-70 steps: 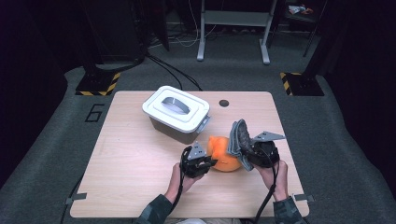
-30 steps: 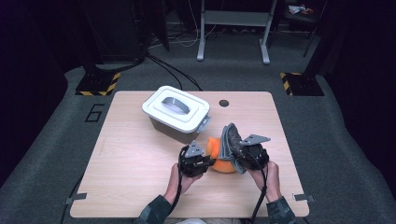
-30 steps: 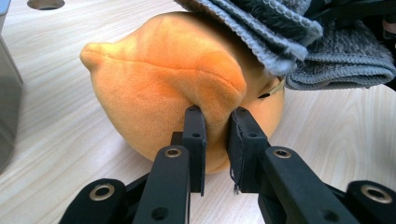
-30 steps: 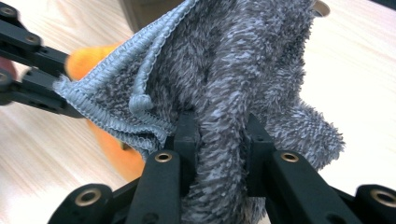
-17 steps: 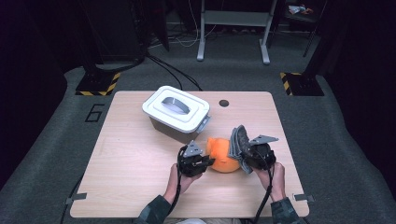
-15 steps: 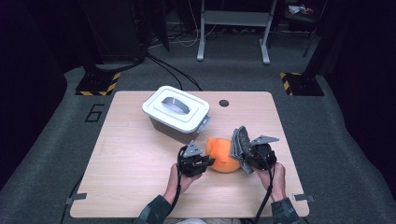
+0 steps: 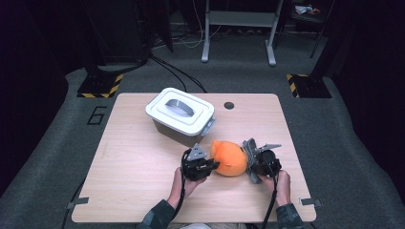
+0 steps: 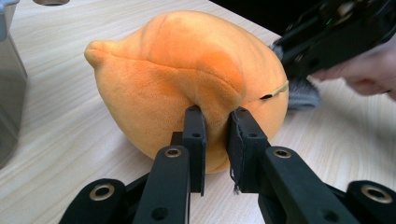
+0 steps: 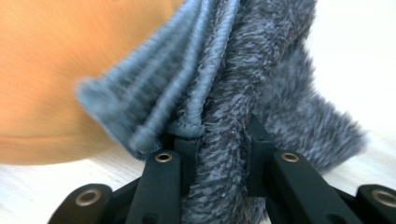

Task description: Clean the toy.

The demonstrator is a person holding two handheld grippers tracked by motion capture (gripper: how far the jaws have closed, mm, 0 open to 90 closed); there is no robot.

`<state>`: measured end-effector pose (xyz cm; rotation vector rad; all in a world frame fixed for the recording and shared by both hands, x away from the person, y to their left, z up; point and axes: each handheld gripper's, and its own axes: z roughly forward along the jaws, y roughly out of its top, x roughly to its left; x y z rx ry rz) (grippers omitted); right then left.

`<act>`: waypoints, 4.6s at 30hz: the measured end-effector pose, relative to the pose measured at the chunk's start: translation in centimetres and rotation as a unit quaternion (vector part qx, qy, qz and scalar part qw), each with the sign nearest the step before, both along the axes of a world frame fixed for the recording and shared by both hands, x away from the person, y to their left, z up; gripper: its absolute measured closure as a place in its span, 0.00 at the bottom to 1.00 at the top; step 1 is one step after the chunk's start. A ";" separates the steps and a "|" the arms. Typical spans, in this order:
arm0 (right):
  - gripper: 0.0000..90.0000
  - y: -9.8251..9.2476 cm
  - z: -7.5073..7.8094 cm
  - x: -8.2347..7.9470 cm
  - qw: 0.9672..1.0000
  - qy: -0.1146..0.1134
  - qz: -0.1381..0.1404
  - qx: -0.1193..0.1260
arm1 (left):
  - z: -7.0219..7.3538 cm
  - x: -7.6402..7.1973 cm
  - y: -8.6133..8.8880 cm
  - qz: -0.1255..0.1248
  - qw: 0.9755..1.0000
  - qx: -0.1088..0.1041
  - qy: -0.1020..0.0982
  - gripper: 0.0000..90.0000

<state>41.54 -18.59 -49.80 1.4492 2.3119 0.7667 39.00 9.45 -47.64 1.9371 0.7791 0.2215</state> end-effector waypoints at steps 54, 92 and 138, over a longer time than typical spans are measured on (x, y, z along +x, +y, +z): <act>0.80 2.7 6.6 -2.1 0.995 -0.077 0.056 0.017 | 0.2 0.0 -0.3 -0.005 1.000 -0.002 -0.004 0.87; 0.80 -1.4 3.7 -1.3 0.999 -0.045 -0.012 0.005 | -0.1 0.1 0.2 -0.002 1.000 0.001 -0.004 0.87; 0.80 2.8 5.8 -1.0 0.996 -0.071 0.052 0.029 | -0.9 0.0 -1.5 -0.012 0.995 0.084 -0.060 0.80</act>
